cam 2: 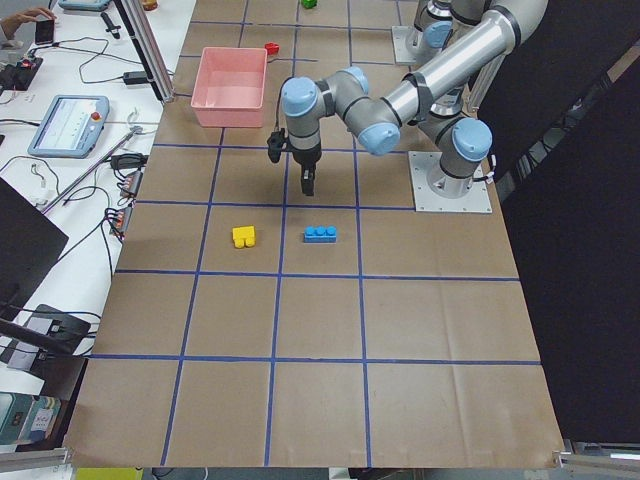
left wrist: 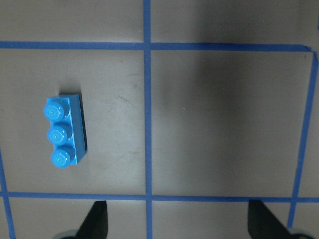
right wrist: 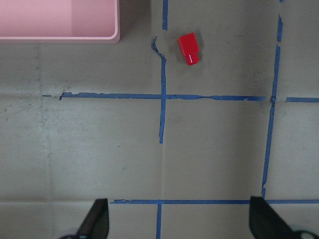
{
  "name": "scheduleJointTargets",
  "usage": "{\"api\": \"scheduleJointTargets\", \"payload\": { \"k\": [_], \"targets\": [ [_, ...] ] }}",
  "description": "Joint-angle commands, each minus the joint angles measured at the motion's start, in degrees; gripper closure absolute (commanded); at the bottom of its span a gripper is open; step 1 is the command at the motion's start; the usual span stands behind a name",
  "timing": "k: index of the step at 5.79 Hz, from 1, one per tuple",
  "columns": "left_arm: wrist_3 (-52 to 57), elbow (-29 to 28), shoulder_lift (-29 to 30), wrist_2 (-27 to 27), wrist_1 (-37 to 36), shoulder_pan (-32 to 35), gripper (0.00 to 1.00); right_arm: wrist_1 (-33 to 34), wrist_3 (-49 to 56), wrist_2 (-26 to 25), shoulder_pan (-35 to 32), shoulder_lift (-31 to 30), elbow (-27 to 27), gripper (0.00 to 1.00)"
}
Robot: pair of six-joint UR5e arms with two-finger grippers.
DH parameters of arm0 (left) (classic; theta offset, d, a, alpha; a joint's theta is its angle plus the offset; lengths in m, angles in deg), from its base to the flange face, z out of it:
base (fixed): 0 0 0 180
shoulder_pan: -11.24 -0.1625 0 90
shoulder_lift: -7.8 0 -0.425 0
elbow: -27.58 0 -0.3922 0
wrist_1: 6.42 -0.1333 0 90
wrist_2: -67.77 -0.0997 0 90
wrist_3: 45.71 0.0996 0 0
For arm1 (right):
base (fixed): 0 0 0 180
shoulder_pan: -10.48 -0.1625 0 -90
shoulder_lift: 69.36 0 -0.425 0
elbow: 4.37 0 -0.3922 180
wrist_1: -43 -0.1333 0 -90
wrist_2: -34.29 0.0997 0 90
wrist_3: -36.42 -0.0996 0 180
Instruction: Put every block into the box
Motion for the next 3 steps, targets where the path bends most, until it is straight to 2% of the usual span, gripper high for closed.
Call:
{"api": "scheduleJointTargets", "payload": {
  "k": [1, 3],
  "targets": [
    [5.01, 1.62, 5.12, 0.12, -5.91, -2.37, 0.04, 0.0, 0.0, 0.08, 0.0, -0.06, 0.07, 0.0],
    [7.3, 7.94, 9.41, 0.2, -17.67, -6.03, 0.05, 0.0, -0.18, 0.43, 0.0, 0.03, 0.07, 0.0]
  ]
}}
